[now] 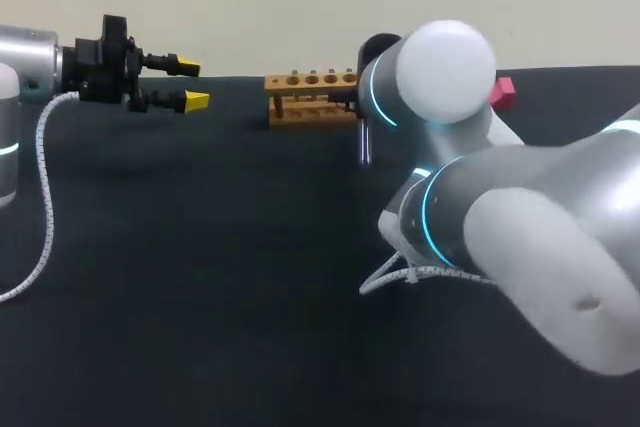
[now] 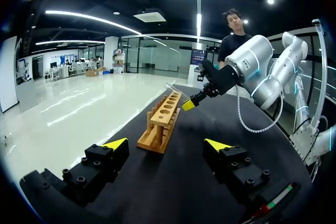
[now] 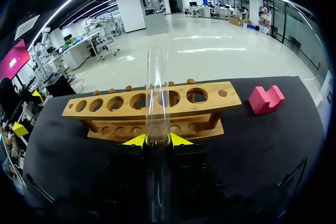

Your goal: Grasp the test tube, adjust it, and insert it.

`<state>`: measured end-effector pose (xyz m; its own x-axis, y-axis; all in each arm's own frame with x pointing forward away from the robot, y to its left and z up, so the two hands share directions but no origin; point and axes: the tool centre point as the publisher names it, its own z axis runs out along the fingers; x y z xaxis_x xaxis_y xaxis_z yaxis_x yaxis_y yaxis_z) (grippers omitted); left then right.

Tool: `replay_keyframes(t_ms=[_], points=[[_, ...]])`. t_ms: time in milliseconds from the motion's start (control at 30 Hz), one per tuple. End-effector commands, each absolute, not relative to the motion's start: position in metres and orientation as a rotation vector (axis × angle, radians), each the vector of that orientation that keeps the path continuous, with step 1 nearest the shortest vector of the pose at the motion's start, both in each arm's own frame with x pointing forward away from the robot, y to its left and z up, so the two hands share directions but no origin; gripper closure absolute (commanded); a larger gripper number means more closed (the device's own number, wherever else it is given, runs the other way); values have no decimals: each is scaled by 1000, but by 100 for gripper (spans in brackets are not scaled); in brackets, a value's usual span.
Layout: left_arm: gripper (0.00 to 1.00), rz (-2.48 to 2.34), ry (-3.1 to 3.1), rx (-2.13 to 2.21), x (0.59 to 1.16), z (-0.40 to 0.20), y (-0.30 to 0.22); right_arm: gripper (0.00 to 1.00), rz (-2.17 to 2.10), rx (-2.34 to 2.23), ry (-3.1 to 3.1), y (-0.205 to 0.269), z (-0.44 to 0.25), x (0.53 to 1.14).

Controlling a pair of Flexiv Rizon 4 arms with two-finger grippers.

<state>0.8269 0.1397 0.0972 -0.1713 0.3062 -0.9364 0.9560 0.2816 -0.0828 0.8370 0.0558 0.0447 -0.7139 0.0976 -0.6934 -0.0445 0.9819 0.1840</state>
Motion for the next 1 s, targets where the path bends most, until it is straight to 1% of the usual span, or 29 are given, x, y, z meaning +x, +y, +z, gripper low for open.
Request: replay_keyframes(t_ms=[33,1000], points=[[0,-919,1660,1170,826,96,140,100,260,17,2446,55,44,843],[0,-919,1660,1170,826,96,140,100,315,15,2605,56,39,840]])
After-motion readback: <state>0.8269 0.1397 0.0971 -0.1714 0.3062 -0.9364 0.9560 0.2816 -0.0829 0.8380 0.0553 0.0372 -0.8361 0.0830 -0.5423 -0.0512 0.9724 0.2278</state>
